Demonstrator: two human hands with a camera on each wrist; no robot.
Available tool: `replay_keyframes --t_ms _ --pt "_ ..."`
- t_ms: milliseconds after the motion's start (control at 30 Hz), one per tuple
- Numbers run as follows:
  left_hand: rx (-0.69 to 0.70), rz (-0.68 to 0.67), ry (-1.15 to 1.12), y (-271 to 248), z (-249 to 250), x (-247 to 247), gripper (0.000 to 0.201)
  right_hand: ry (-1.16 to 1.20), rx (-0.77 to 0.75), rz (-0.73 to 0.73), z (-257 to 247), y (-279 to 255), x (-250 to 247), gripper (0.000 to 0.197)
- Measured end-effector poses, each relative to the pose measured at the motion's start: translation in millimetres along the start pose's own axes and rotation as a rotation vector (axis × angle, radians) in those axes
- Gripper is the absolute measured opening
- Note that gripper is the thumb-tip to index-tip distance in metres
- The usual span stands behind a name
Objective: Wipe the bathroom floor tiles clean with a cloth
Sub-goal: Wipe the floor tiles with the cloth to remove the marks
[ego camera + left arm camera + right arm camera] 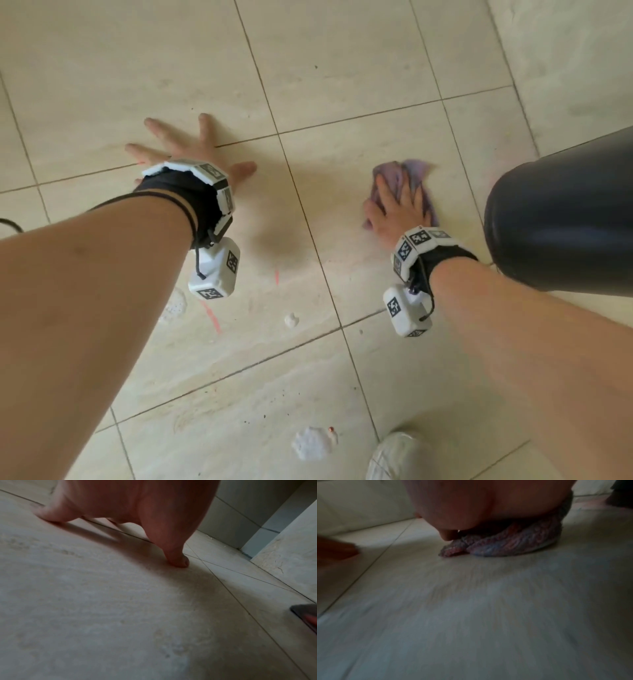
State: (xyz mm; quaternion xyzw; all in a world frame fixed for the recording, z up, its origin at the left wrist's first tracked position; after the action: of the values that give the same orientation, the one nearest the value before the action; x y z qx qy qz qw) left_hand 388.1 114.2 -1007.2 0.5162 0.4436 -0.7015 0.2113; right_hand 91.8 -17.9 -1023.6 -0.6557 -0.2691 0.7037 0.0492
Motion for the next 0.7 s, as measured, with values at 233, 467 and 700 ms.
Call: replay_keyframes --t_ms 233,467,700 --pt "-0.013 -0.005 -0.045 -1 3 -1 0.095 0.1 -0.067 0.072 -92 20 -15 0.061" --pt "0.064 -0.026 -0.05 0 -6 2 0.086 -0.08 -0.368 0.004 -73 -53 13 0.06" --pt "0.103 0.009 -0.053 -1 -20 12 0.08 -0.015 -0.019 0.019 -60 36 -20 0.068"
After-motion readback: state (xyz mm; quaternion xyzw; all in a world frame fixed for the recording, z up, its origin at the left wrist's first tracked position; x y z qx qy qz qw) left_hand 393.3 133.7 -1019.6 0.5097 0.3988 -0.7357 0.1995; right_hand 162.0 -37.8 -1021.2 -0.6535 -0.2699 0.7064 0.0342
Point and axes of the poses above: each hand's wrist, its own y-axis towards the middle knuckle, its own x-axis out of the palm, z = x × y, the point moved 9 cm from there along y, towards the middle knuckle, and after that the axes turned 13 degrees about z, right-handed, at the moved point
